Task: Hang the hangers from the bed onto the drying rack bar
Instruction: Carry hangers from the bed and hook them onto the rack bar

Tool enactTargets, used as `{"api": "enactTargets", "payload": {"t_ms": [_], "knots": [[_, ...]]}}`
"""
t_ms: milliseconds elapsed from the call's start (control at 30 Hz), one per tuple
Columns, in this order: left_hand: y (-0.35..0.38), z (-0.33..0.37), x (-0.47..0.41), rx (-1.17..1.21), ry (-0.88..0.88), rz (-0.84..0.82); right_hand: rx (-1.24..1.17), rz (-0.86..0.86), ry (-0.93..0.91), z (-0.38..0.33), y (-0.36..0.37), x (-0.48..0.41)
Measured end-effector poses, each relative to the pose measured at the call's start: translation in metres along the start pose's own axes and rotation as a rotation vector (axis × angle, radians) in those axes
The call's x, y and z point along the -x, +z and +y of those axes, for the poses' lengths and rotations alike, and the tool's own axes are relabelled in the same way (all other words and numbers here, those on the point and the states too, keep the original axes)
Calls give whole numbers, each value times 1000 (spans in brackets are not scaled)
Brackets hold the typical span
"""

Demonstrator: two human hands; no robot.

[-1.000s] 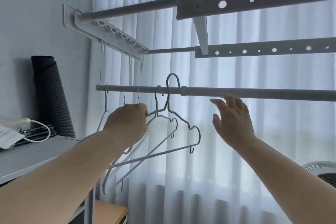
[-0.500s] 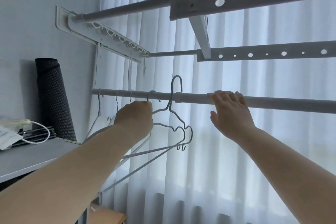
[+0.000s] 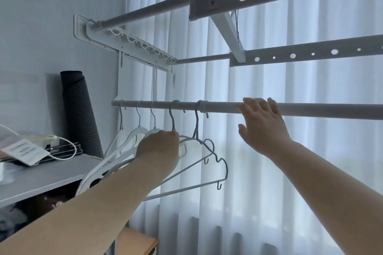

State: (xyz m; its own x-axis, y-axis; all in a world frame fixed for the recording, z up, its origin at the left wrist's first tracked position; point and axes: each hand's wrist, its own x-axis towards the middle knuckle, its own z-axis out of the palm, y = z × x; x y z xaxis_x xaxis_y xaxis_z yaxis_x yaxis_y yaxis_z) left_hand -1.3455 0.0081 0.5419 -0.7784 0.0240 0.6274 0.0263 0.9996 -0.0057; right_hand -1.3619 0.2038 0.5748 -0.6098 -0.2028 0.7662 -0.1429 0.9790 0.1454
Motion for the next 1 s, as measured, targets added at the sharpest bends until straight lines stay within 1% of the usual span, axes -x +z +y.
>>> {"api": "enactTargets", "payload": {"t_ms": [67, 200, 400, 467, 600, 667, 733, 767, 900, 1000], "knots": [[0, 3, 3, -21, 9, -6, -5, -4, -2, 0, 0, 1], [-10, 7, 8, 19, 0, -27, -29, -5, -19, 1, -1, 3], [-31, 7, 20, 26, 11, -2, -162, 58, -72, -7, -5, 12], [-38, 8, 25, 62, 4, 37, -253, 57, -122, -17, -8, 16], [-48, 3, 54, 249, -48, 191, -478, 90, -266, -50, -10, 29], [-46, -8, 82, 306, -114, 232, -616, 110, -341, -76, -7, 40], [-43, -25, 114, 294, -210, 232, -749, 133, -411, -106, -5, 53], [-42, -36, 131, 280, -268, 223, -812, 115, -430, -120, -8, 60], [-51, -88, 214, 274, -528, 192, -923, -138, -512, -168, -26, 96], [-61, -123, 285, 285, -728, 173, -988, -316, -656, -203, -56, 126]]}}
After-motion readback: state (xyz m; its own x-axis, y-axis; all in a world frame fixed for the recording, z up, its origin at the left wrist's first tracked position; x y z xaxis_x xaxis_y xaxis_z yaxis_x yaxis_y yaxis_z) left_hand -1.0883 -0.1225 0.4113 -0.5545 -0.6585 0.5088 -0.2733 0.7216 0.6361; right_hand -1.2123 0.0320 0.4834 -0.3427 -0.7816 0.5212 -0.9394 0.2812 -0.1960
